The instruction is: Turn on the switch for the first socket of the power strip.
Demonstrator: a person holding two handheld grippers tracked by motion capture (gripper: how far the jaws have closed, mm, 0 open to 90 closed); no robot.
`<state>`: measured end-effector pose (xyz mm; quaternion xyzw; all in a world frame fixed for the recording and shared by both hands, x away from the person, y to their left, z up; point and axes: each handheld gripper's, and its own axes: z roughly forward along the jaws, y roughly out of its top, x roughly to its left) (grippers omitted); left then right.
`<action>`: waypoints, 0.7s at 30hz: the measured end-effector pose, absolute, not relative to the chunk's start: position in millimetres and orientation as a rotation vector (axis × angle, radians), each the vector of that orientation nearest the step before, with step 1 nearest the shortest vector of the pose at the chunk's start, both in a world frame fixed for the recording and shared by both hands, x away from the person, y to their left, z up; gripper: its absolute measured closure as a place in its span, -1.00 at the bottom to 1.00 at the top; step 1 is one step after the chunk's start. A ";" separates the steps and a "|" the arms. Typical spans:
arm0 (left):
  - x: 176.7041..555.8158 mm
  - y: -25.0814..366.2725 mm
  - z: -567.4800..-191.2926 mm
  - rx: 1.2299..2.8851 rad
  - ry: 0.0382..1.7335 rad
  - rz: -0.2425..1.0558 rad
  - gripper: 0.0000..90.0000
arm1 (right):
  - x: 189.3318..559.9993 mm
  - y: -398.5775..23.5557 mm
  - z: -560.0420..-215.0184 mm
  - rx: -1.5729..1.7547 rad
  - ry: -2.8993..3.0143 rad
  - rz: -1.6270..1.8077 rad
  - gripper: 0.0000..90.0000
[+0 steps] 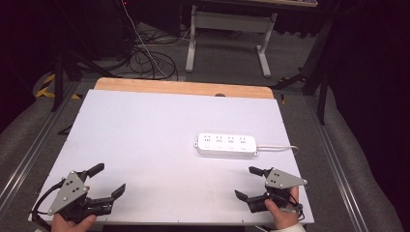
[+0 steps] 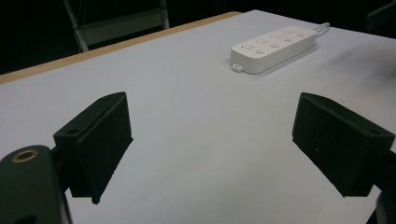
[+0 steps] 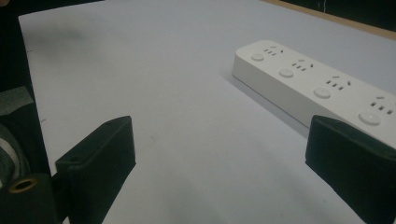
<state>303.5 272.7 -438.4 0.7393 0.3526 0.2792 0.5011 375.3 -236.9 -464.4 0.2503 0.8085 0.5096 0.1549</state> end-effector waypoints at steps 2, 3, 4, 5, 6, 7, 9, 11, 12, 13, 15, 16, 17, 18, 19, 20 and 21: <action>303.4 272.6 -439.1 1.798 0.850 0.692 -0.72 | 376.2 -238.2 -468.0 0.717 2.337 1.470 -0.81; 303.4 272.2 -439.6 1.802 0.854 0.693 -0.72 | 376.6 -238.6 -470.3 0.717 2.346 1.469 -0.80; 303.2 272.2 -440.1 1.803 0.861 0.690 -0.72 | 377.0 -239.2 -472.8 0.718 2.359 1.461 -0.80; 303.4 272.8 -440.3 1.805 0.862 0.688 -0.72 | 377.3 -239.9 -475.1 0.716 2.369 1.459 -0.80; 303.3 272.8 -440.7 1.803 0.866 0.679 -0.72 | 377.3 -240.3 -477.2 0.719 2.375 1.463 -0.80; 303.0 272.8 -441.0 1.799 0.868 0.678 -0.72 | 377.0 -240.3 -478.6 0.719 2.379 1.460 -0.80; 303.0 273.3 -441.0 1.801 0.863 0.688 -0.72 | 376.2 -239.7 -479.8 0.699 2.382 1.453 -0.80; 303.5 273.0 -441.9 1.805 0.865 0.704 -0.72 | 376.7 -239.5 -480.0 0.684 2.380 1.458 -0.79; 304.3 273.5 -442.2 1.813 0.858 0.720 -0.72 | 377.9 -239.3 -480.4 0.688 2.376 1.452 -0.78; 304.8 273.4 -443.5 1.813 0.864 0.737 -0.72 | 378.3 -239.1 -480.5 0.688 2.374 1.441 -0.77; 306.2 274.5 -445.0 1.813 0.873 0.748 -0.72 | 377.8 -238.9 -479.9 0.686 2.359 1.421 -0.76; 307.1 275.9 -445.6 1.802 0.884 0.733 -0.72 | 377.3 -239.1 -479.2 0.688 2.347 1.422 -0.76; 307.8 277.1 -445.6 1.792 0.886 0.725 -0.72 | 376.7 -239.7 -478.0 0.690 2.339 1.423 -0.76; 308.4 278.2 -445.6 1.781 0.892 0.713 -0.72 | 376.7 -239.9 -477.5 0.696 2.334 1.428 -0.75; 308.7 279.1 -445.6 1.778 0.898 0.707 -0.72 | 377.3 -240.2 -477.5 0.715 2.334 1.432 -0.74; 309.4 279.7 -445.8 1.776 0.900 0.703 -0.72 | 377.7 -240.6 -477.6 0.723 2.335 1.436 -0.74; 309.8 280.1 -446.2 1.776 0.903 0.706 -0.72 | 377.7 -240.8 -477.6 0.724 2.336 1.437 -0.73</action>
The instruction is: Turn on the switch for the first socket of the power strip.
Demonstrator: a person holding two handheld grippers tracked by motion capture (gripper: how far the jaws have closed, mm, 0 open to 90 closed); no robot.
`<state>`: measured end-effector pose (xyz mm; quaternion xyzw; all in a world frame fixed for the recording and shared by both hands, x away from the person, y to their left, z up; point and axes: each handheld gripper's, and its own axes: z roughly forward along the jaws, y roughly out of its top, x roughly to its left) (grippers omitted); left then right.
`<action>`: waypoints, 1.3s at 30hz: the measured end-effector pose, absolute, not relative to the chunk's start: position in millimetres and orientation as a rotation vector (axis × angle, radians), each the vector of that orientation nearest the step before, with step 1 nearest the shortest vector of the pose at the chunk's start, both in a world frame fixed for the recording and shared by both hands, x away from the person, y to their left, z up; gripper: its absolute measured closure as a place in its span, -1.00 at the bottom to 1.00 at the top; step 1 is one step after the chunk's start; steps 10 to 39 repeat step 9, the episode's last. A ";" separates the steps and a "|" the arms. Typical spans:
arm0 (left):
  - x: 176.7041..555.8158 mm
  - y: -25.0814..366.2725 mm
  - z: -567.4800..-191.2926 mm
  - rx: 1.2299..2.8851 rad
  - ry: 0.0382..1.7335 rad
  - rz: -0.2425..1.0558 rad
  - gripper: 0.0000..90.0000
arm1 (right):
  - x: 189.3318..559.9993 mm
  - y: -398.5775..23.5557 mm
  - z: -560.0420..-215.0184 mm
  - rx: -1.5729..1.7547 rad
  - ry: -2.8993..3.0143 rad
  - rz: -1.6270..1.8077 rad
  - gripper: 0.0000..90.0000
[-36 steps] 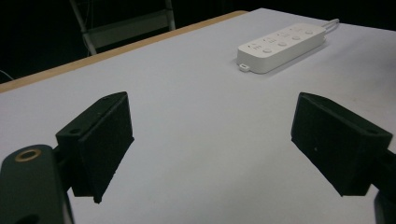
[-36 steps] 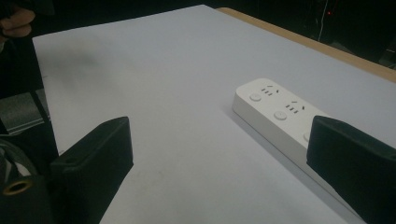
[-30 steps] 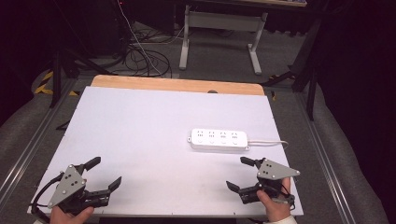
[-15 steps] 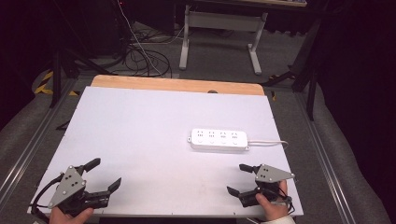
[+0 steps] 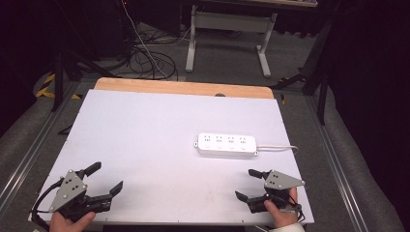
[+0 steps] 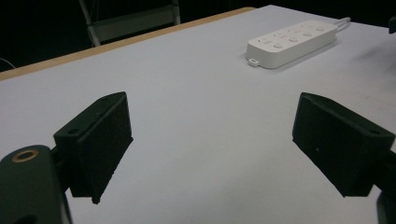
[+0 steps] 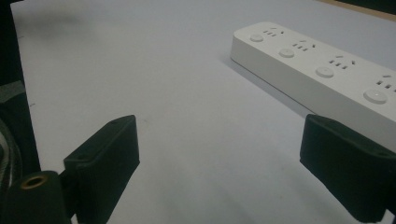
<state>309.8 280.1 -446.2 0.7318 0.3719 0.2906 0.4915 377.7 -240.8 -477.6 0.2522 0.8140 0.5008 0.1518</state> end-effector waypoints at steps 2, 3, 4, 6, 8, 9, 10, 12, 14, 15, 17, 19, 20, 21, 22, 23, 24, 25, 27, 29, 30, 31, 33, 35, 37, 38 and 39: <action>310.3 280.7 -446.4 1.778 0.904 0.711 -0.72 | 377.8 -240.8 -477.6 0.720 2.337 1.434 -0.73; 310.3 281.0 -446.5 1.776 0.903 0.717 -0.72 | 377.9 -240.6 -477.8 0.722 2.337 1.430 -0.73; 310.5 281.3 -446.7 1.774 0.901 0.722 -0.72 | 378.0 -240.3 -478.0 0.732 2.337 1.420 -0.74; 310.9 282.2 -447.1 1.776 0.898 0.735 -0.72 | 378.9 -240.1 -479.1 0.757 2.333 1.380 -0.75; 310.9 282.2 -447.7 1.769 0.903 0.728 -0.72 | 379.3 -240.2 -479.9 0.759 2.340 1.370 -0.78; 311.1 282.2 -447.9 1.768 0.904 0.727 -0.72 | 379.2 -240.2 -479.8 0.758 2.340 1.371 -0.78; 311.1 282.2 -447.9 1.768 0.904 0.727 -0.72 | 379.2 -240.2 -479.8 0.758 2.340 1.371 -0.78; 311.1 282.2 -447.9 1.768 0.904 0.727 -0.72 | 379.2 -240.2 -479.8 0.758 2.340 1.371 -0.78; 311.1 282.2 -447.9 1.768 0.904 0.727 -0.72 | 379.2 -240.2 -479.8 0.758 2.340 1.371 -0.78; 311.1 282.2 -447.9 1.768 0.904 0.727 -0.72 | 379.2 -240.2 -479.8 0.758 2.340 1.371 -0.78; 311.1 282.2 -447.9 1.768 0.904 0.727 -0.72 | 379.2 -240.2 -479.8 0.758 2.340 1.371 -0.78; 311.1 282.2 -447.9 1.768 0.904 0.727 -0.72 | 379.2 -240.2 -479.8 0.758 2.340 1.371 -0.78; 311.1 282.2 -447.9 1.768 0.904 0.727 -0.72 | 379.2 -240.2 -479.8 0.758 2.340 1.371 -0.78; 311.1 282.2 -447.9 1.768 0.904 0.727 -0.72 | 379.2 -240.2 -479.8 0.758 2.340 1.371 -0.78; 311.1 282.2 -447.9 1.768 0.904 0.727 -0.72 | 379.2 -240.2 -479.8 0.758 2.340 1.371 -0.78; 311.1 282.2 -447.9 1.768 0.904 0.727 -0.72 | 379.2 -240.2 -479.8 0.758 2.340 1.371 -0.78; 311.1 282.2 -447.9 1.768 0.904 0.727 -0.72 | 379.2 -240.2 -479.8 0.758 2.340 1.371 -0.78; 311.1 282.2 -447.9 1.768 0.904 0.727 -0.72 | 379.2 -240.2 -479.8 0.758 2.340 1.371 -0.78; 311.1 282.2 -447.9 1.768 0.904 0.727 -0.72 | 379.2 -240.2 -479.8 0.758 2.340 1.371 -0.78; 311.1 282.2 -447.9 1.768 0.904 0.727 -0.72 | 379.2 -240.2 -479.8 0.758 2.340 1.371 -0.78; 311.1 282.2 -447.9 1.768 0.904 0.727 -0.72 | 379.2 -240.2 -479.8 0.758 2.340 1.371 -0.78; 311.1 282.2 -447.9 1.768 0.904 0.727 -0.72 | 379.2 -240.2 -479.8 0.758 2.340 1.371 -0.78; 311.1 282.2 -447.9 1.768 0.904 0.727 -0.72 | 379.2 -240.2 -479.8 0.758 2.340 1.371 -0.78; 311.1 282.2 -447.9 1.768 0.904 0.727 -0.72 | 379.2 -240.2 -479.8 0.758 2.340 1.371 -0.78; 311.1 282.2 -447.9 1.768 0.904 0.727 -0.72 | 379.2 -240.2 -479.8 0.758 2.340 1.371 -0.78; 311.1 282.2 -447.9 1.768 0.904 0.727 -0.72 | 379.2 -240.2 -479.8 0.758 2.340 1.371 -0.78; 311.1 282.2 -447.9 1.768 0.904 0.727 -0.72 | 379.2 -240.2 -479.8 0.758 2.340 1.371 -0.78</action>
